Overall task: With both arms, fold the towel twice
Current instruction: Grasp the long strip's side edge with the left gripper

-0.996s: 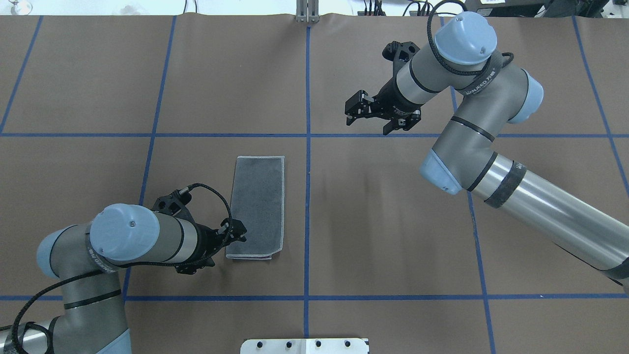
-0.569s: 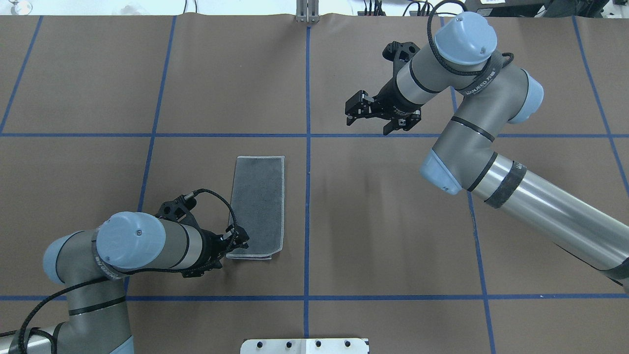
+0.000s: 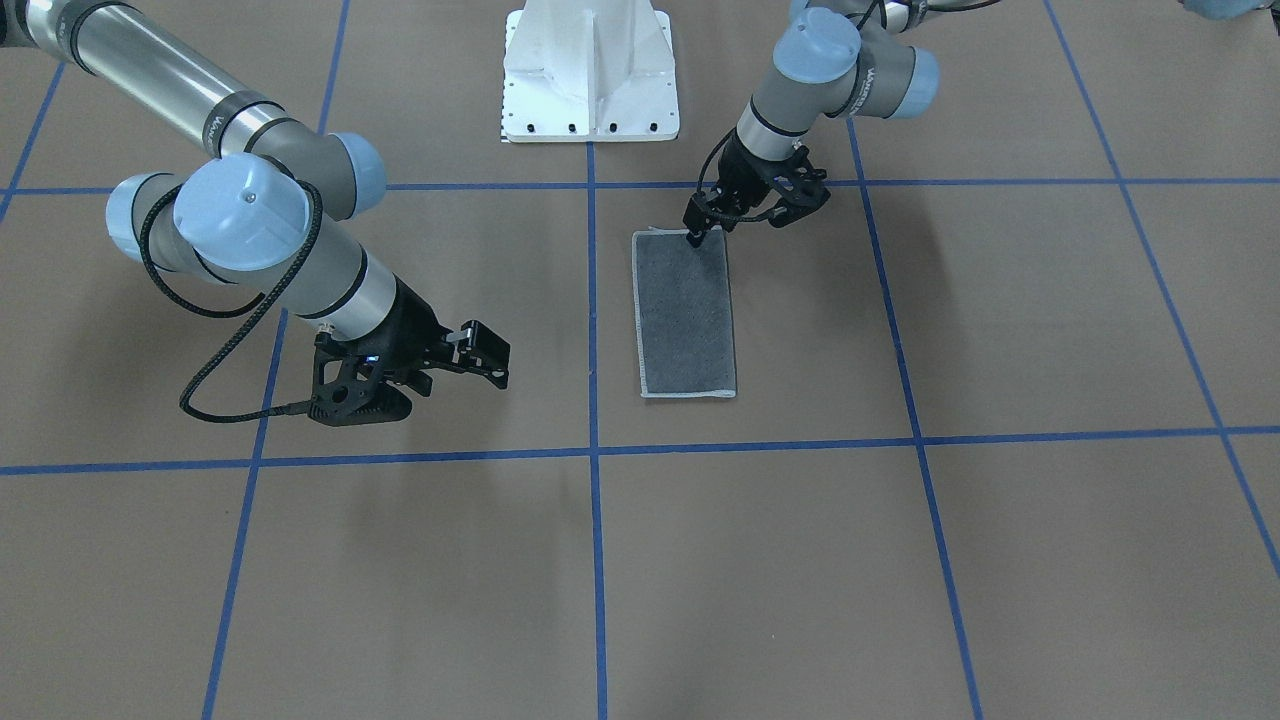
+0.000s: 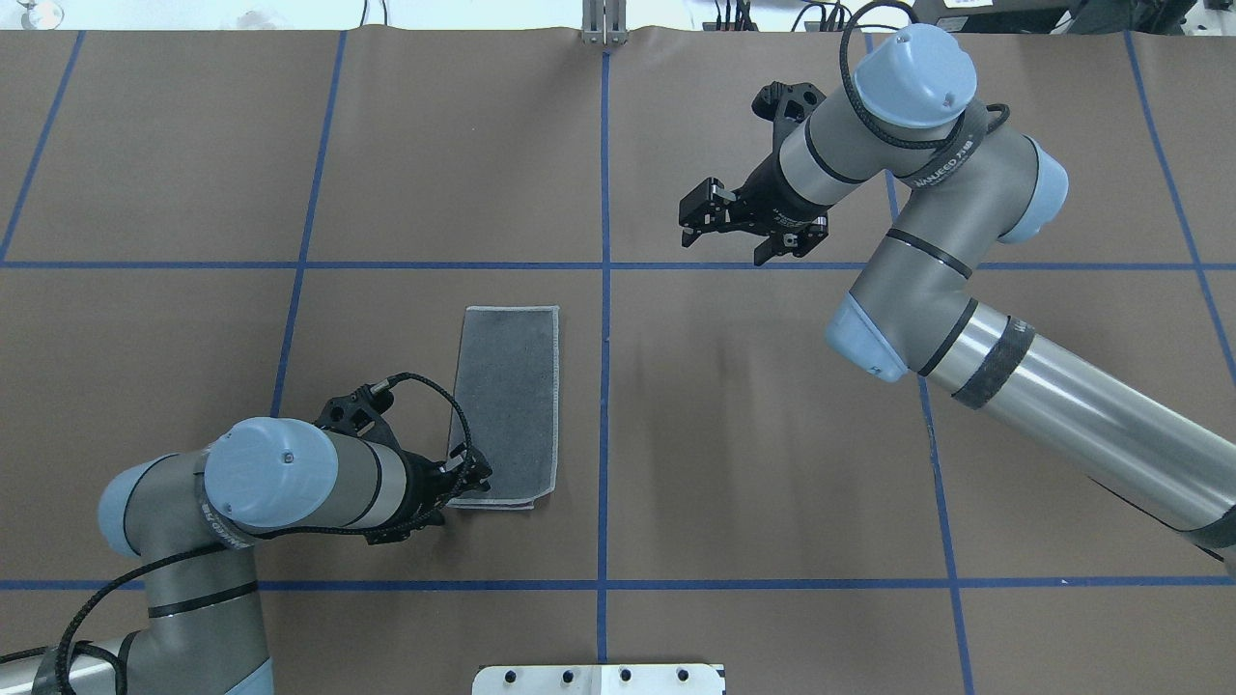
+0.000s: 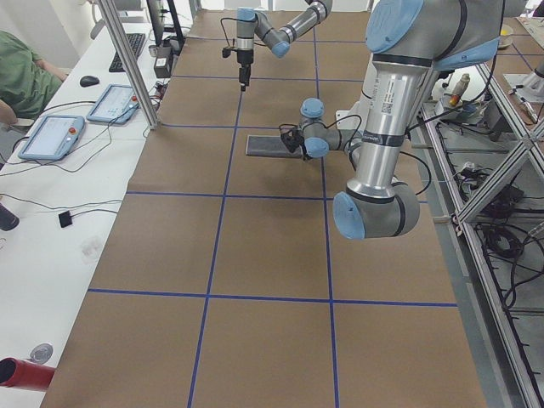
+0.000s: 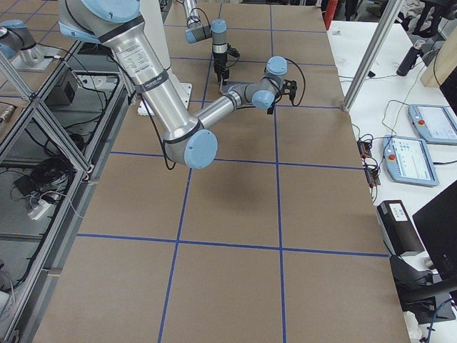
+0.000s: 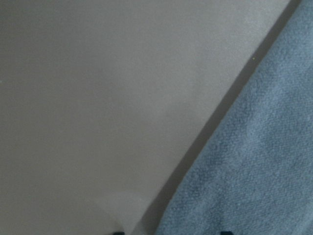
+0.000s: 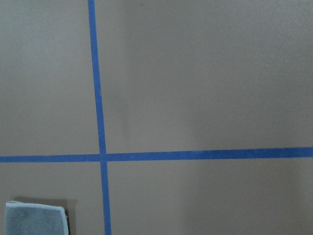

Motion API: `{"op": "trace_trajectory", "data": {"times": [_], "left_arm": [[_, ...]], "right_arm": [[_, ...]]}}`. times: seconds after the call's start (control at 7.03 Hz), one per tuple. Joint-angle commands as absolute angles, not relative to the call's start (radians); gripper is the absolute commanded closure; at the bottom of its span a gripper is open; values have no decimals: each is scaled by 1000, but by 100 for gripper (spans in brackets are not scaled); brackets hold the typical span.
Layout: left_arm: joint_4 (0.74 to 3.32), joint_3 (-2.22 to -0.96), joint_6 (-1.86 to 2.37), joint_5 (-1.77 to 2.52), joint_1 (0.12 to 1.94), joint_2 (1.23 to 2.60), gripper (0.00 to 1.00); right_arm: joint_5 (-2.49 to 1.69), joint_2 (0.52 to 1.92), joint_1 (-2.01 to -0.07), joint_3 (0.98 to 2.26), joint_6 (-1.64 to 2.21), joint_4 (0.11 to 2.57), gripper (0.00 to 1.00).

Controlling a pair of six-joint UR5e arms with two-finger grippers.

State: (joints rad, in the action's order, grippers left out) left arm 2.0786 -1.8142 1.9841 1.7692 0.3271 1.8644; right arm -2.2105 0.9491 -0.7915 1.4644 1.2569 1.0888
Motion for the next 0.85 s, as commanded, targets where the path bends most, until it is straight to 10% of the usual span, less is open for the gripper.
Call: {"op": "trace_trajectory", "data": {"times": [0.0, 0.28, 0.71], "left_arm": [[2079, -1813, 1980, 1770, 328, 1867, 73], [2077, -1822, 1979, 1773, 331, 1865, 100], [2074, -1839, 1979, 1779, 336, 1865, 100]], "right_arm": [[-2210, 948, -792, 1460, 1255, 1088, 0], [-2210, 948, -792, 1459, 1253, 1088, 0], [-2210, 948, -792, 1459, 1253, 1088, 0]]}}
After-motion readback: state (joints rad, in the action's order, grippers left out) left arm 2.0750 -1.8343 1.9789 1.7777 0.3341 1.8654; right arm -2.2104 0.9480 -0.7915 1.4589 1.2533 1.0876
